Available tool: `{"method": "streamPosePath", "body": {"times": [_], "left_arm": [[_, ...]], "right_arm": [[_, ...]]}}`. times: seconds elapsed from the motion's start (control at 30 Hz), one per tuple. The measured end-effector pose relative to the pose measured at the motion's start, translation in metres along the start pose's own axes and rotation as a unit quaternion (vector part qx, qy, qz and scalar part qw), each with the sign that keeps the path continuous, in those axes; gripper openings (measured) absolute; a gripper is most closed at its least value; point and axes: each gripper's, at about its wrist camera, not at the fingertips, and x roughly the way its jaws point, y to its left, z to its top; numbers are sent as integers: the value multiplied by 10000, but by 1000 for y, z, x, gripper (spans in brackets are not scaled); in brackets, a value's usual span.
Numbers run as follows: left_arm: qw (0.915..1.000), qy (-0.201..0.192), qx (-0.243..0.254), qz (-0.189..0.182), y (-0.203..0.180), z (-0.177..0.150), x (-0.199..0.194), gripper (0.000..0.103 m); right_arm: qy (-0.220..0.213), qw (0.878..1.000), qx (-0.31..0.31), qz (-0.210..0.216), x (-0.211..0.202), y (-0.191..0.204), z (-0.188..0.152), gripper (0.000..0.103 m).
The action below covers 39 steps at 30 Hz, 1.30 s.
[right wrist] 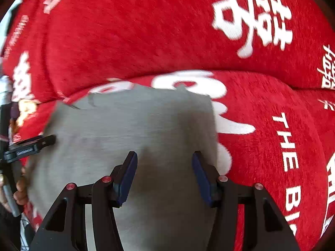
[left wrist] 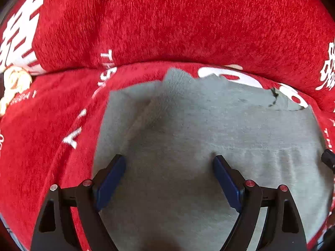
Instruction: Fold small clothes
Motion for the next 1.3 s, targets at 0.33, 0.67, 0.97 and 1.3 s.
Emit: {"method": "streamPosePath", "body": {"times": [0.33,0.67,0.97,1.3], "left_arm": [[9891,-525,-1033,-905,89,-69,-62,87],[9769,-462,-899,-1883,96,-105,-56,93],[9449,-841,-1163,-2941,106,-114,-55,52],[9579,-966,-1180,-2434,104,-116,-61,23]], "right_arm": [[-406,9988,-223,131,-43,31,-21,60],[-283,9955,-809,409,-47,103,-43,61],[-77,9890,-1417,411,-35,165,-35,61],[754,9822,-1480,878,29,257,17,67]]}}
